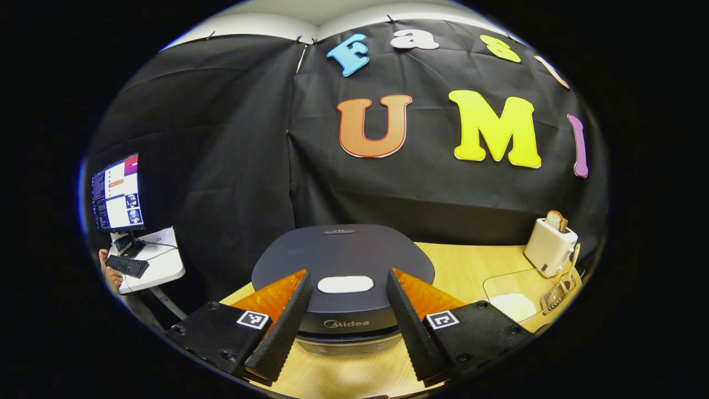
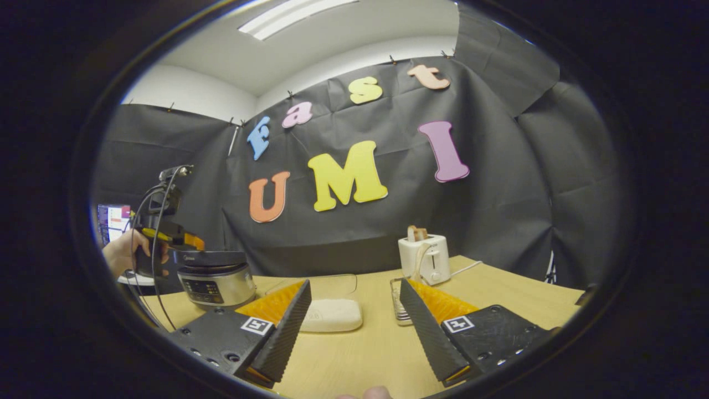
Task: Close the left gripper, press the button to open the rice cooker; take a wooden spoon from the chopstick holder with the right hand, scoop a spoonful of rice and pour it into the rice cooker, then put the wooden spoon back into the chopstick holder.
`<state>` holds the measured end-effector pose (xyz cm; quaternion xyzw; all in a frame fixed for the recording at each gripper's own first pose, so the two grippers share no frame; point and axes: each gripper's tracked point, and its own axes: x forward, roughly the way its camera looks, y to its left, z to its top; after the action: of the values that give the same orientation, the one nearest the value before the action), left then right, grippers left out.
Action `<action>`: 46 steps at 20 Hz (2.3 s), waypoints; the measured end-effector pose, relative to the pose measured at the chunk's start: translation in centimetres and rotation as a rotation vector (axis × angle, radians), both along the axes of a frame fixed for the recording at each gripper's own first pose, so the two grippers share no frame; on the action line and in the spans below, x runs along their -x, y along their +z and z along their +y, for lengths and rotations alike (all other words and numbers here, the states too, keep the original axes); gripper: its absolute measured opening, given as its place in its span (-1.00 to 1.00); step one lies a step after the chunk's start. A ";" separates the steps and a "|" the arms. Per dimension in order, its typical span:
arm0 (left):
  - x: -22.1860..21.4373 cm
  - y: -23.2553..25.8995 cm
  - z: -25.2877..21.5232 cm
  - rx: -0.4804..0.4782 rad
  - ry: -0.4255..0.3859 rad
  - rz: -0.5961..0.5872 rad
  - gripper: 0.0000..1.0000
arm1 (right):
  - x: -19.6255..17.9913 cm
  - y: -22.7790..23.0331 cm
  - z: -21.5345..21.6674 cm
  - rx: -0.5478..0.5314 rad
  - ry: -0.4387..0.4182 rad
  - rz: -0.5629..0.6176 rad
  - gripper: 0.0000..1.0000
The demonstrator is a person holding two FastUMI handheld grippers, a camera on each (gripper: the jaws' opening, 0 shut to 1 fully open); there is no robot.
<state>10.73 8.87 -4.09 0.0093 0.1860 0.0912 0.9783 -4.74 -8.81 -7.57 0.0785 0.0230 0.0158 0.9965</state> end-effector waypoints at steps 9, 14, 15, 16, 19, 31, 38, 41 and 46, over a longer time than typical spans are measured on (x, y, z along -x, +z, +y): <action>0.3 -1.0 -0.1 -0.037 0.021 -0.063 0.76 | -0.7 -1.7 -0.4 -0.027 -0.028 0.042 0.83; 0.6 -1.8 -0.1 -0.080 -0.015 -0.124 0.72 | -1.1 -2.4 0.9 -0.046 -0.005 0.056 0.95; 0.4 -1.9 -0.2 -0.073 -0.019 -0.134 0.74 | -1.1 -2.6 1.1 -0.045 -0.001 0.056 0.99; 0.5 -2.1 -0.3 -0.069 -0.019 -0.134 0.72 | -1.2 -2.8 1.2 -0.045 0.000 0.060 0.95; 0.5 -1.6 -0.3 -0.071 -0.007 -0.151 0.71 | -1.3 -3.5 1.2 -0.045 0.001 0.077 0.83; 0.9 3.3 -2.4 -0.009 -0.070 -0.165 0.94 | -0.5 0.9 0.0 0.041 -0.065 -0.035 0.91; 6.6 9.9 -8.7 -0.060 -0.251 -0.357 0.92 | -0.7 4.8 0.0 0.122 -0.080 -0.123 0.90; 9.7 9.4 -10.8 -0.041 -0.304 -0.391 0.92 | -0.4 5.6 0.9 0.117 -0.065 -0.130 0.90; 13.3 6.9 -12.0 -0.029 -0.333 -0.384 0.92 | 0.7 6.8 2.7 0.126 -0.051 -0.159 0.90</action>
<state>-2.52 -3.15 2.86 0.0363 -0.0085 -0.0686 0.9970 -5.41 -6.16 -0.82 0.0147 -0.0573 -0.0047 0.9982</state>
